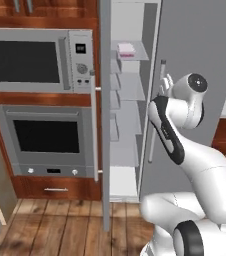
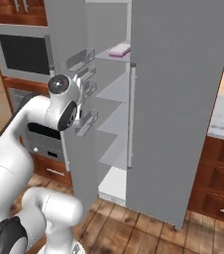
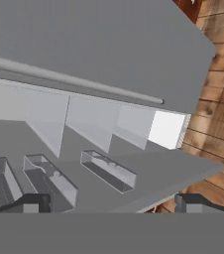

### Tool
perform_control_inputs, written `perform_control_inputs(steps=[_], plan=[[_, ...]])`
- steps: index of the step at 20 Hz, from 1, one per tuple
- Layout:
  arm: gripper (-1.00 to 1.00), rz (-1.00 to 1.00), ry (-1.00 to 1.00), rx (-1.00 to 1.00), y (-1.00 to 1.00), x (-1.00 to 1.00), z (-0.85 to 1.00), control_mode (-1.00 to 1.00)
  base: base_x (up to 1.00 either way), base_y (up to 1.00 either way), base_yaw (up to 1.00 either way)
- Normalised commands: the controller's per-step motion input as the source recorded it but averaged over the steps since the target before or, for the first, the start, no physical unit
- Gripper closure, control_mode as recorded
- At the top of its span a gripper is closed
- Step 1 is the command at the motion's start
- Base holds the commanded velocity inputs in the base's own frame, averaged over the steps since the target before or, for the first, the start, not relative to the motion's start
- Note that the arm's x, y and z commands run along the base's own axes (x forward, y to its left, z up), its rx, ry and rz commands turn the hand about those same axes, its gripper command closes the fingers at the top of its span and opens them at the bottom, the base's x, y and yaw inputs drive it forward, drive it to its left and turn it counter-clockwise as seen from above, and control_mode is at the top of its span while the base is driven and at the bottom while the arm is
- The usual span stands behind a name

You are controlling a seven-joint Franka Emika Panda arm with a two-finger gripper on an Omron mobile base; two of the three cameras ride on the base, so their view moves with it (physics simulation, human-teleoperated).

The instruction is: The ice cube tray has been filled with water. Take the tray and place it in the freezer to make ice. Close the freezer door after placing the tray.

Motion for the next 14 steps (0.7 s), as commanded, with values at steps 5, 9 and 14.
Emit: perform_control_inputs(steps=[5, 9, 14], plan=[[-1.0, 0.0, 0.0, 0.0, 0.0, 0.0, 0.0, 1.0, -0.02, 0.33, -0.22], [-1.0, 0.0, 0.0, 0.0, 0.0, 0.0, 0.0, 1.0, 0.0, 0.37, -0.22], [-1.0, -0.12, 0.0, 0.0, 0.29, 0.04, -0.01, -1.0, 0.0, 0.08, -0.04]])
